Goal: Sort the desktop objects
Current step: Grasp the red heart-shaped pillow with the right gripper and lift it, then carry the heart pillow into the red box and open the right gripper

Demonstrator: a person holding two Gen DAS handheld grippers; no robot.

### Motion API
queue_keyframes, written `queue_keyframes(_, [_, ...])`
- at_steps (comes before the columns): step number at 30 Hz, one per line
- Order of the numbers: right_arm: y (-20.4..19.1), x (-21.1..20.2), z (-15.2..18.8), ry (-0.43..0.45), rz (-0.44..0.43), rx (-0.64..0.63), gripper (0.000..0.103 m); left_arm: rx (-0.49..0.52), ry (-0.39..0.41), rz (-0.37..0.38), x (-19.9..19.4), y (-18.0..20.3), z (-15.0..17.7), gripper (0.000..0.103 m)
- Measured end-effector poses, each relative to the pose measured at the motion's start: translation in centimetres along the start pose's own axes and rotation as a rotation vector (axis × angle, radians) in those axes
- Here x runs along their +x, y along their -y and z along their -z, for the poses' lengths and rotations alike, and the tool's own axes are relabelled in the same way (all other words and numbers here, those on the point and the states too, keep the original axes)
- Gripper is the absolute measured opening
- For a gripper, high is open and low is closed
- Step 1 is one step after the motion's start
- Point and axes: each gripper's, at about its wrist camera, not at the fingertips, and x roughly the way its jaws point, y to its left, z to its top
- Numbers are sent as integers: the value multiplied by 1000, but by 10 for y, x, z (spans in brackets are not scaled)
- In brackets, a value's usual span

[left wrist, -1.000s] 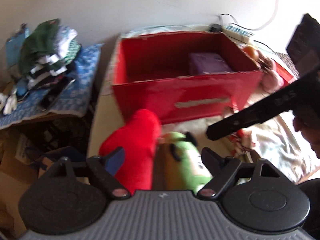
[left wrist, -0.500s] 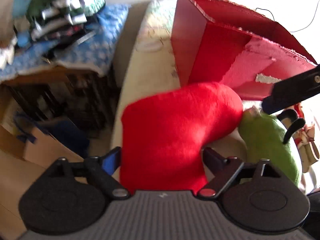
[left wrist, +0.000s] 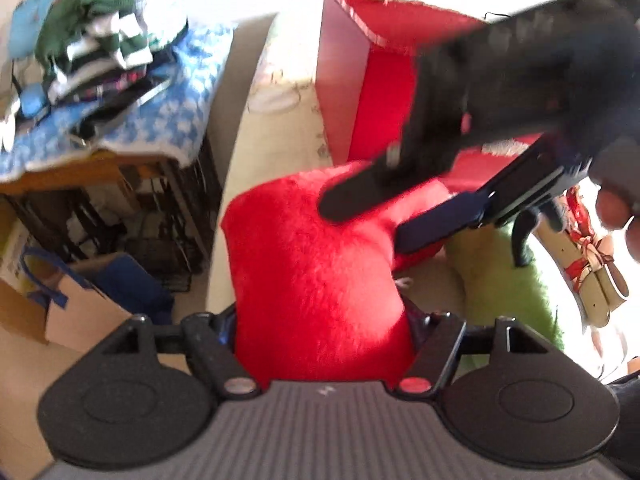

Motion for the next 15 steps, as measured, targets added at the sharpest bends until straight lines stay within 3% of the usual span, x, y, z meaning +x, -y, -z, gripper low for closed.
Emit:
queue_keyframes(1, [-4, -2, 2, 2, -4, -23, 49, -4, 13, 14, -7, -3, -3, 72])
queue_keyframes(4, [-16, -16, 7, 21, -39, -87, 47, 12, 58, 38, -36, -8, -9, 71])
queue_keyframes(10, [-45, -53, 18, 107, -100, -192, 47, 28, 146, 78, -84, -8, -22, 71])
queue_keyframes(15, [-74, -87, 27, 215, -149, -296, 47, 88, 282, 106, -126, 2, -48, 70])
